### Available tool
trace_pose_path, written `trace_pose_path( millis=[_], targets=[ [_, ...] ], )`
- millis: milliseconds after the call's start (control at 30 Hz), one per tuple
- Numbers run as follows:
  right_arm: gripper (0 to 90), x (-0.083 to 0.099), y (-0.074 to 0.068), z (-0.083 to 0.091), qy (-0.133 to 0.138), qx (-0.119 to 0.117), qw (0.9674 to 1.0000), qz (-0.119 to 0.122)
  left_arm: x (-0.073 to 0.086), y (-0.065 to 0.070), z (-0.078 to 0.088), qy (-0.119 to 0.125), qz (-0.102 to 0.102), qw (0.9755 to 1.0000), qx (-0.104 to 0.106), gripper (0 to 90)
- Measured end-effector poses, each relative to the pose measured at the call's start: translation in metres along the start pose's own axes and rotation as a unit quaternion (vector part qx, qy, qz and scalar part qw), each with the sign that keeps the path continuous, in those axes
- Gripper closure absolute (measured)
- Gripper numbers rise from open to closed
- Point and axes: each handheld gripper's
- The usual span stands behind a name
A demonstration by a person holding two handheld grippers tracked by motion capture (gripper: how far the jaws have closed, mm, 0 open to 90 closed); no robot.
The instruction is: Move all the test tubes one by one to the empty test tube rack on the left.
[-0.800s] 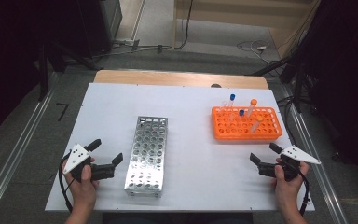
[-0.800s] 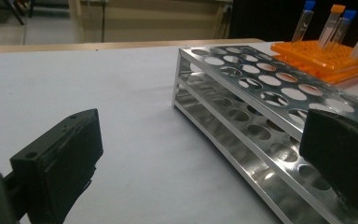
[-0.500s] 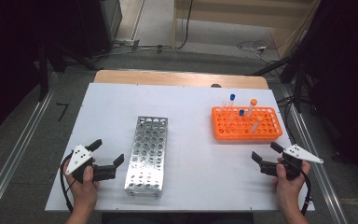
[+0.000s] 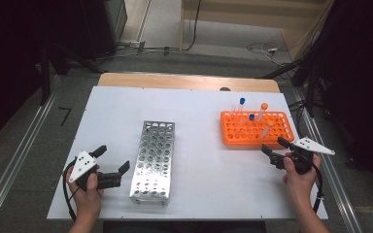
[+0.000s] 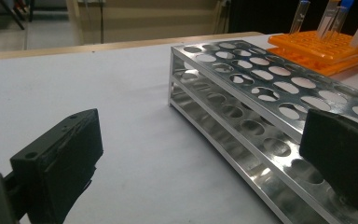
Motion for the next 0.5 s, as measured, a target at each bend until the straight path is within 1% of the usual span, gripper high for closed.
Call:
trace_pose_path(
  millis=[67,133,167,233,300,400,500],
  targets=[
    [24.1,-0.003,0.002,-0.006,-0.006,0.000,1.0000,-0.003,0.000,0.000,0.000,0.000,0.001,1.0000,-0.001,0.0],
    [31.3,-0.005,0.003,-0.010,-0.006,0.007,0.9999,-0.009,0.000,0.000,0.000,0.000,-0.001,1.0000,-0.002,0.0],
    [32.9,-0.007,0.003,-0.011,-0.006,0.006,0.9999,-0.012,-0.001,0.001,0.000,0.000,0.000,1.0000,-0.002,0.0],
    [36.7,-0.009,0.002,-0.016,-0.015,0.015,0.9997,-0.010,-0.001,0.001,0.001,0.000,-0.001,1.0000,-0.002,0.0],
    [40.9,-0.011,0.003,-0.021,-0.019,0.019,0.9995,-0.014,-0.002,0.002,0.001,0.002,-0.001,1.0000,-0.004,0.0],
    [48.2,-0.010,0.004,-0.027,-0.021,0.024,0.9993,-0.019,-0.003,0.005,0.002,0.001,-0.011,0.9999,-0.002,0.0],
    [53.3,-0.010,0.004,-0.033,-0.023,0.030,0.9991,-0.022,-0.005,0.006,0.002,0.002,-0.010,0.9999,0.000,0.0]
  ],
)
Point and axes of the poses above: each handheld gripper's, and its own axes: z roughly backward along the jaws, x roughly out of its underside, y roughly to its right, and after that the axes turned 2 degrees about z, right-handed
